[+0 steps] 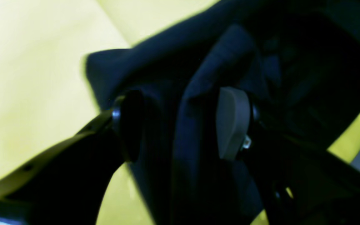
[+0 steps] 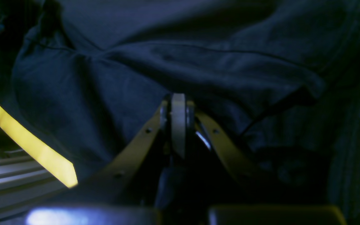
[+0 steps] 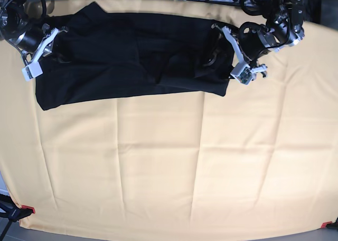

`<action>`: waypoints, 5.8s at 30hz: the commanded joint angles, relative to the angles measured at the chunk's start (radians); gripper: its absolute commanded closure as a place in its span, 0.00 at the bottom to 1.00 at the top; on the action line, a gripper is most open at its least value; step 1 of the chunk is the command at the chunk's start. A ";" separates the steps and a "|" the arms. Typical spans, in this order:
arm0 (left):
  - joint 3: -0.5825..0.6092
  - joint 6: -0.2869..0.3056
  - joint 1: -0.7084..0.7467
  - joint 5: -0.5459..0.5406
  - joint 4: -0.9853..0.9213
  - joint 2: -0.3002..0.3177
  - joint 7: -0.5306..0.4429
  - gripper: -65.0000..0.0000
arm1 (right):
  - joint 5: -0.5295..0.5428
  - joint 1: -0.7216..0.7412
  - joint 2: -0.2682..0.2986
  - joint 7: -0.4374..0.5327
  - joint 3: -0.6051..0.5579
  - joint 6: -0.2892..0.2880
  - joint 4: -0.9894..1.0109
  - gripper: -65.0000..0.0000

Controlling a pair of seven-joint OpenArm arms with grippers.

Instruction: Fold the T-shirt properly

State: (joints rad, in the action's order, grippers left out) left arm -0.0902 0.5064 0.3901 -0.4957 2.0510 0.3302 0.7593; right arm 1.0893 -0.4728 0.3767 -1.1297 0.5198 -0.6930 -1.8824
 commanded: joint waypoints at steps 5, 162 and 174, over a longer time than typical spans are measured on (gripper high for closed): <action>0.031 0.023 -0.008 -0.018 0.024 0.008 -0.026 0.43 | 0.021 0.002 0.017 0.018 0.008 -0.005 -0.016 1.00; -0.100 -0.074 -0.083 -0.101 0.028 0.024 0.051 1.00 | -0.196 0.118 0.103 0.011 0.221 0.023 -0.022 1.00; -0.100 -0.073 -0.044 -0.108 0.028 0.024 0.050 1.00 | 0.036 0.118 0.031 -0.087 0.221 0.095 -0.230 1.00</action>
State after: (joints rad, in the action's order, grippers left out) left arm -0.1848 0.4282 0.3500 -0.5873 2.0594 0.3466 0.8345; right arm 1.1122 -0.3599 0.3889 -1.2457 0.7315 -0.5968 -2.0960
